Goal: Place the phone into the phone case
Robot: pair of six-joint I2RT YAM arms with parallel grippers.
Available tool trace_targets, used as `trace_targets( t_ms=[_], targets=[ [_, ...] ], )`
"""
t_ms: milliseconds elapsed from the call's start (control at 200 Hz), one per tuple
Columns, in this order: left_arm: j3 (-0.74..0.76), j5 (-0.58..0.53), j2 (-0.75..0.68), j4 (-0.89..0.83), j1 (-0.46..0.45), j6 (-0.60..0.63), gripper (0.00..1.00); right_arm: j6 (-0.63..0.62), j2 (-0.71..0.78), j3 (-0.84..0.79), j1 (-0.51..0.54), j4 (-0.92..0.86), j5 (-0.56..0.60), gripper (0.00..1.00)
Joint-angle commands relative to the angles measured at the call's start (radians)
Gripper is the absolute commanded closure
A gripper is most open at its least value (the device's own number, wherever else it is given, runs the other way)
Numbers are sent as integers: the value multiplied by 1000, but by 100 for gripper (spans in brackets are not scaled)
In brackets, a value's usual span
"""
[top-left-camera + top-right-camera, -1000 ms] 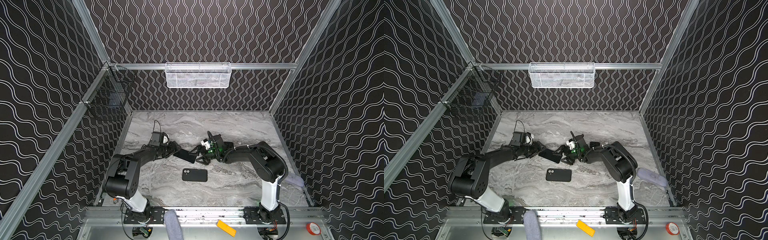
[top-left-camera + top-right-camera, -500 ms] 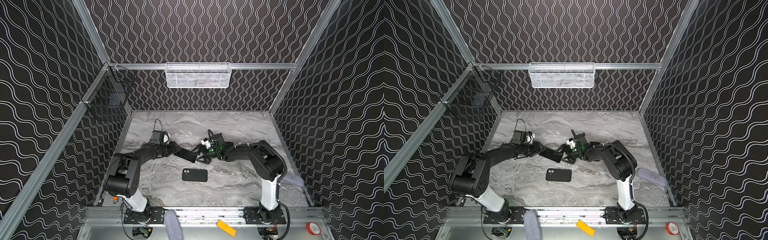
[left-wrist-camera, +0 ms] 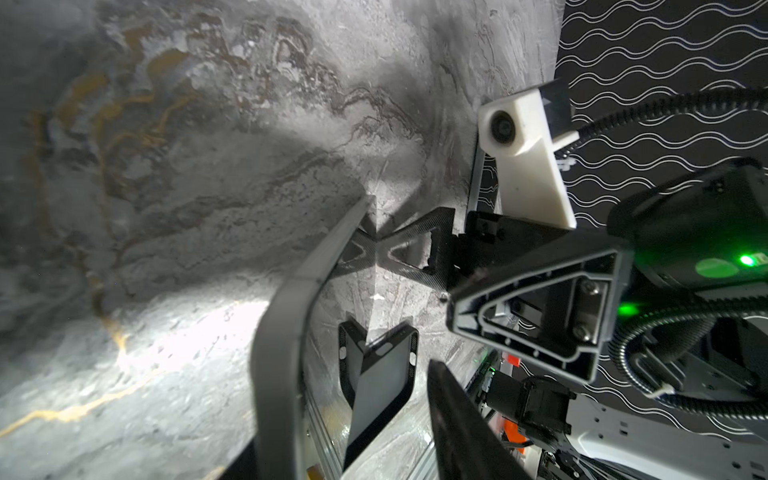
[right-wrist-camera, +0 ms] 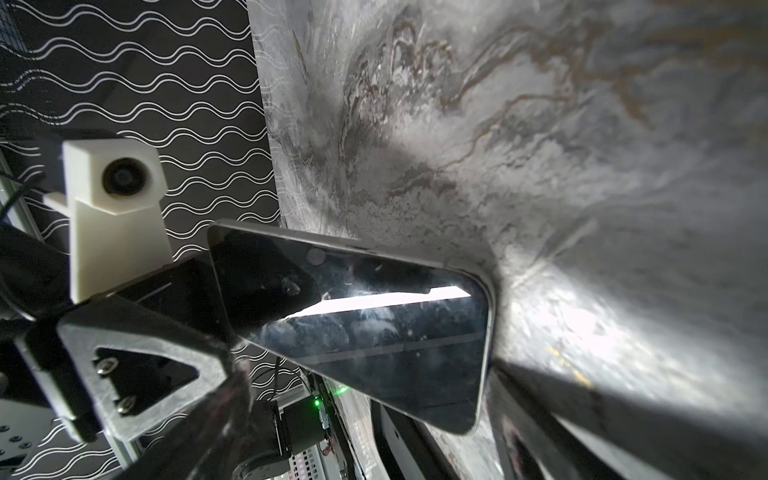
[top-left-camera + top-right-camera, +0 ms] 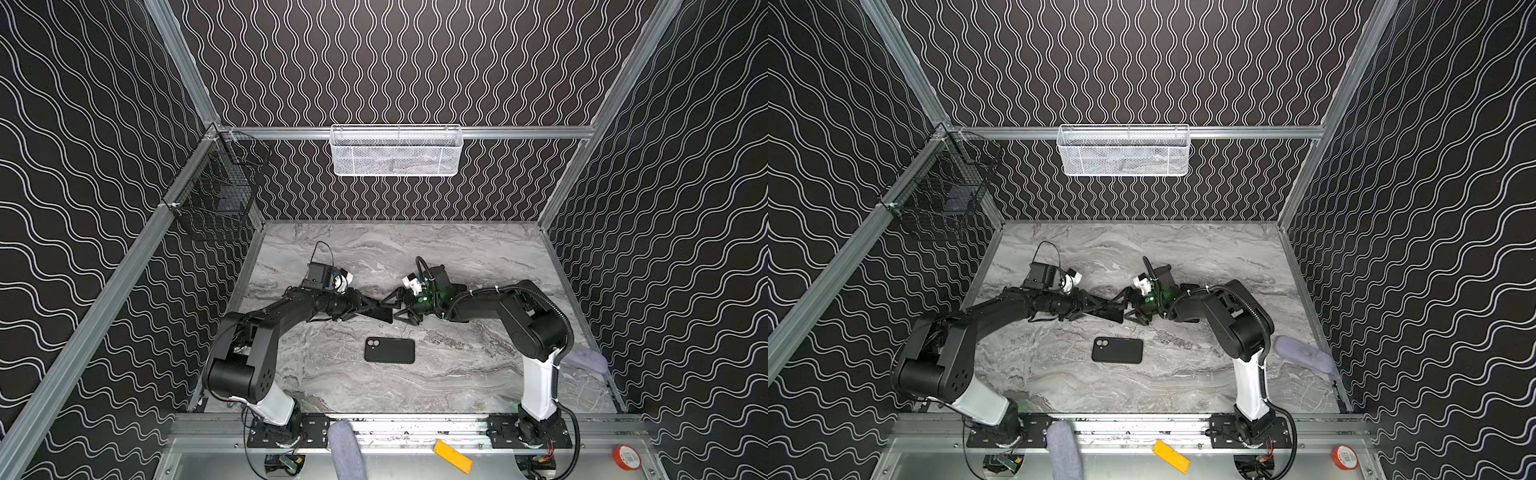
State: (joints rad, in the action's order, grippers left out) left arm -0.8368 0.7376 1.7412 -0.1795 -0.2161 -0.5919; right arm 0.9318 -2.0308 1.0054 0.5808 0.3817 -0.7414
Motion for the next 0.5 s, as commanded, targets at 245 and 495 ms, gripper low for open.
trace_targets(
  t_ms=[245,495],
  targets=[
    [-21,-3,-20,-49,0,52,56,-24,-8,-22,-13,-243,203,8],
    [-33,-29,-16,-74,1,67,63,-27,-6,-28,-13,-242,204,8]
  ],
)
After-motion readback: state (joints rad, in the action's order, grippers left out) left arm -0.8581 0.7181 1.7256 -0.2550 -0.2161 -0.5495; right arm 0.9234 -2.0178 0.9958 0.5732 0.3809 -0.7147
